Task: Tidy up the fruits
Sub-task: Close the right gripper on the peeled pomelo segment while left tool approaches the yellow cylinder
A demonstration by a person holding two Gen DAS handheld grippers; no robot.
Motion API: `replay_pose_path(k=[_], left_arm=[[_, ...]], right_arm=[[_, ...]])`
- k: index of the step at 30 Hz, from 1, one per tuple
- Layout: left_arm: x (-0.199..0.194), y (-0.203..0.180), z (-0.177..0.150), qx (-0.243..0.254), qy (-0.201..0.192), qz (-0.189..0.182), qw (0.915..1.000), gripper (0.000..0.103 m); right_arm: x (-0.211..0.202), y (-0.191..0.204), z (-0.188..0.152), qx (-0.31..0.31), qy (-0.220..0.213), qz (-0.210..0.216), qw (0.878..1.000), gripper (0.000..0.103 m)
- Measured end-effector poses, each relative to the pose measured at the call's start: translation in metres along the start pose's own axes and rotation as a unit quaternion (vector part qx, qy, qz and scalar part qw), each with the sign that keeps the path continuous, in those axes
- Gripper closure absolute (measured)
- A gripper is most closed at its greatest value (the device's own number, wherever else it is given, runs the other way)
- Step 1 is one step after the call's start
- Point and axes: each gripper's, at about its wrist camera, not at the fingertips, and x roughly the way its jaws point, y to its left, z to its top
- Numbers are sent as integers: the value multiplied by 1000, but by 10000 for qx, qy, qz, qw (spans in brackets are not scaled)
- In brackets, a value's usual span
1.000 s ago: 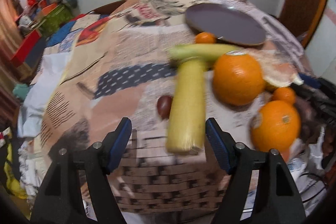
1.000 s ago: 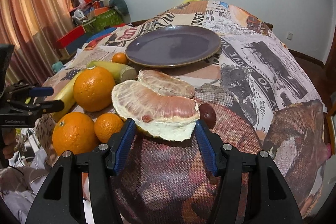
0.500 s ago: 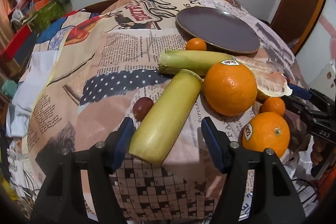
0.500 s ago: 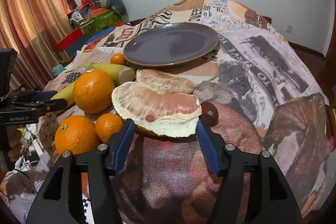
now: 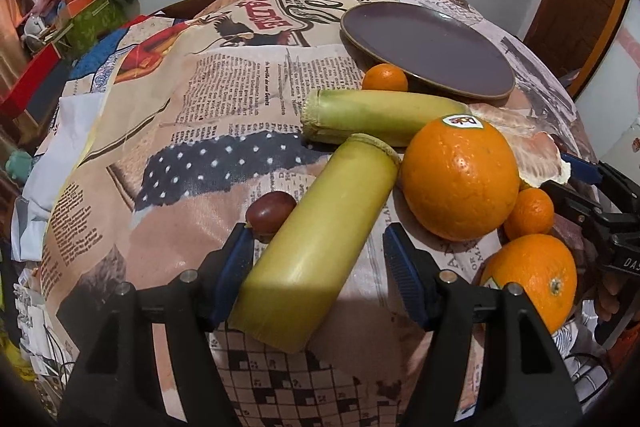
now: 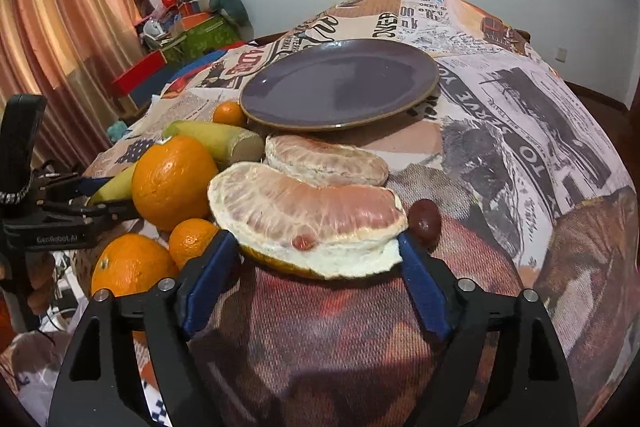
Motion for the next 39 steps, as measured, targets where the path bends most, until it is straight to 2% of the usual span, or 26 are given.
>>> replay_pose_path(k=[4, 6, 9, 12, 16, 22, 25, 26, 30, 33, 39], left_arm=[[-2, 1, 0, -24, 10, -38, 10000, 36], [-4, 2, -2, -41, 16, -86, 10000, 37], [-8, 1, -4, -48, 53, -168, 9998, 38], [-13, -1, -9, -43, 96, -281, 9995, 38], [-21, -11, -15, 64, 129, -504, 9986, 38], [-26, -29, -23, 398, 108, -443, 9982, 38], [-24, -25, -22, 269, 161, -500, 9983, 38], [-22, -22, -21, 153, 205, -560, 9981, 38], [-19, -13, -16, -20, 213, -544, 9983, 38], [-18, -6, -11, -95, 195, -510, 9985, 38], [-9, -5, -5, -58, 243, -452, 9987, 38]], right_arm=[[-2, -1, 3, 45, -78, -41, 10000, 27], [-7, -4, 2, 117, -150, -53, 9998, 42], [-18, -15, 4, 352, -190, -17, 9992, 58], [-25, -17, 3, 389, -120, 50, 9992, 64], [-36, -3, -5, 142, -109, 49, 9998, 64], [-43, 14, -16, -84, -26, 168, 9998, 64], [-44, 12, -16, -143, 5, 117, 9998, 64], [-46, 11, -14, -147, -57, 85, 9998, 60], [-49, 12, 0, -408, -216, -75, 9989, 33], [-38, 16, 8, -791, -121, -101, 9967, 33], [-5, 17, 15, -1197, 505, 176, 9914, 31]])
